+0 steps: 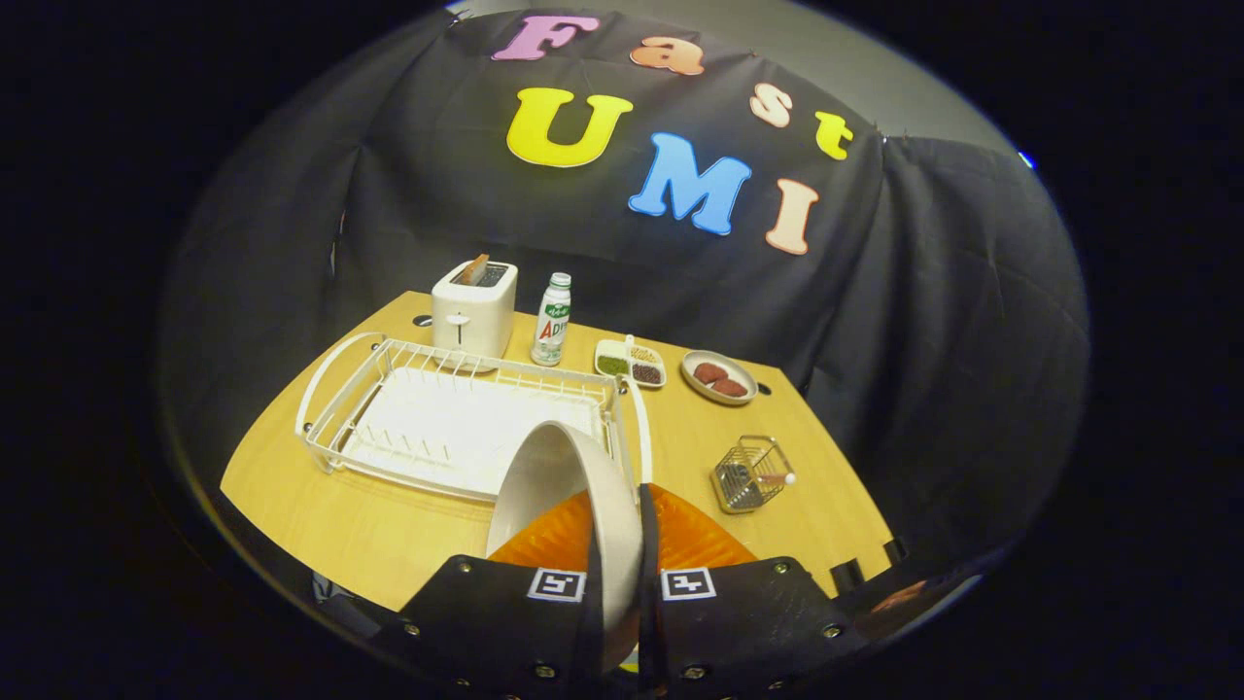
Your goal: Take the plate from the dish rack, then take the spoon from the basket and place it into the plate.
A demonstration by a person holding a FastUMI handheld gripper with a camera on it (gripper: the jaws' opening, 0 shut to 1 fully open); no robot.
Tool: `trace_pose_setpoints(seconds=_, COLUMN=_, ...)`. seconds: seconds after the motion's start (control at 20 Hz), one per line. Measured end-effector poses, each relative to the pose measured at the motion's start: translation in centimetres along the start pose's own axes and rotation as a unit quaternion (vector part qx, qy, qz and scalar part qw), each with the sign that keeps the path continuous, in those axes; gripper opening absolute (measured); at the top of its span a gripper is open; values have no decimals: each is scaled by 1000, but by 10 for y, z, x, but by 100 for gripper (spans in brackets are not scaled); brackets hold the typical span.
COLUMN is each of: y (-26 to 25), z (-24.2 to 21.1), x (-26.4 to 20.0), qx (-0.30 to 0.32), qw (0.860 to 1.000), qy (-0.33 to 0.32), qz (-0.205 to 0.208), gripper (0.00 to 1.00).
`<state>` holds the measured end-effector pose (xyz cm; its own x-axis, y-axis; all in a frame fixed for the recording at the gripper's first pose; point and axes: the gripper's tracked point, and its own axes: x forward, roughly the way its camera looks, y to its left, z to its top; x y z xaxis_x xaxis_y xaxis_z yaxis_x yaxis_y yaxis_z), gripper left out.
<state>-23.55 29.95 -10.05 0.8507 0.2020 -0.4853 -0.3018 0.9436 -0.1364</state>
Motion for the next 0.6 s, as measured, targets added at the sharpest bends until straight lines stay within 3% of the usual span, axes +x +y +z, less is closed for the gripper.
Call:
trace_pose_setpoints(seconds=0.3, y=33, z=-60, x=20, qx=105, qw=989, qy=66, qz=75, gripper=14)
trace_pose_setpoints(seconds=0.6, y=57, z=-97, x=47, qx=228, qw=959, qy=113, qz=128, gripper=14)
